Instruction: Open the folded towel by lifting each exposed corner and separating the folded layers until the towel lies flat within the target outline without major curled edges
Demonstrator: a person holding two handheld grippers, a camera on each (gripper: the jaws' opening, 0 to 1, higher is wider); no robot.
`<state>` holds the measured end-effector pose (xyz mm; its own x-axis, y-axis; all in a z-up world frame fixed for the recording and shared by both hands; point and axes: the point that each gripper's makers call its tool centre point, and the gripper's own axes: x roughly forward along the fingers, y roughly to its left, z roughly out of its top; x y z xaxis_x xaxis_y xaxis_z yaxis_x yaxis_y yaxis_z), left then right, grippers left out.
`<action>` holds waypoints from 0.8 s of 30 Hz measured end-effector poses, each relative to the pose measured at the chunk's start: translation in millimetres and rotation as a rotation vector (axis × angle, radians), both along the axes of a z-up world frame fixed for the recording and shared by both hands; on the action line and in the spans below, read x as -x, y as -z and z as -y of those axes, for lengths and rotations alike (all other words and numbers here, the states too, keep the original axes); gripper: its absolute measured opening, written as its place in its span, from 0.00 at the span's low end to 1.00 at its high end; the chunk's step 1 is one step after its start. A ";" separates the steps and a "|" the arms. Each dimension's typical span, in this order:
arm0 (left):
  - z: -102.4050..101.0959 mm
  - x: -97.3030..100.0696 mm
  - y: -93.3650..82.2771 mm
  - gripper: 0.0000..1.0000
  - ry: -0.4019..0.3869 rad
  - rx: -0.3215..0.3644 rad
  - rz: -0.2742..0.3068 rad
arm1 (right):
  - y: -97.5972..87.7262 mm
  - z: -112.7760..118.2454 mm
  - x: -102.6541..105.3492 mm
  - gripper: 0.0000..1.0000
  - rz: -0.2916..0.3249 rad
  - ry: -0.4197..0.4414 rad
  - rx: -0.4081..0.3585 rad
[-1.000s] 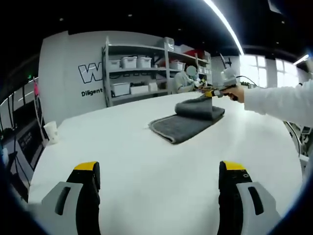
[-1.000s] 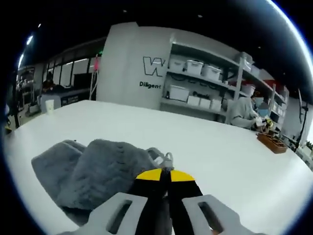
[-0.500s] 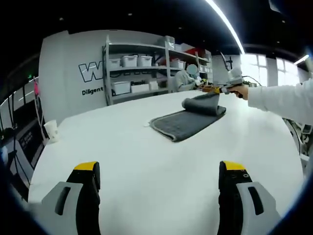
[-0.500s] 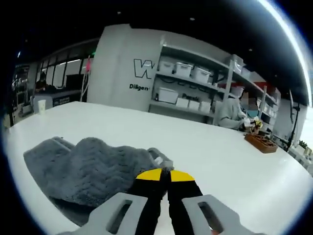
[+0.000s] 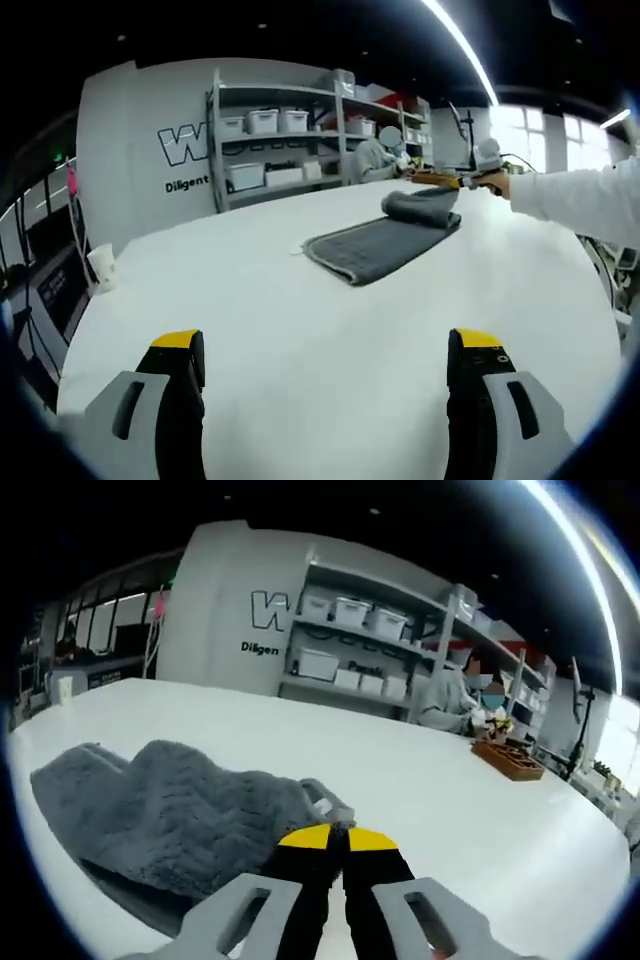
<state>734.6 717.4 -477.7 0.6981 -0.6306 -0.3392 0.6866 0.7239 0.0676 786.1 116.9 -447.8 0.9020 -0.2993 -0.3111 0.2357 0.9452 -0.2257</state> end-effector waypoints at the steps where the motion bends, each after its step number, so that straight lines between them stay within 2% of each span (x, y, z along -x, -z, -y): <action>1: 0.0 0.0 1.2 1.00 -0.001 -0.003 -0.003 | 0.5 1.2 0.4 0.00 -0.001 0.001 0.001; 2: 0.0 -0.1 2.5 1.00 -0.002 -0.006 -0.005 | 4.2 10.6 1.6 0.00 -0.010 0.007 0.004; 11: 4.9 2.7 5.6 1.00 0.009 -0.019 -0.009 | 16.6 45.9 7.8 0.00 -0.038 0.047 0.021; 21: 16.7 7.6 8.0 1.00 0.038 -0.034 -0.010 | 28.9 84.0 14.5 0.00 -0.044 0.102 0.021; 24: 21.1 8.1 10.4 1.00 0.057 -0.026 -0.026 | 39.0 109.4 18.5 0.00 -0.050 0.139 0.013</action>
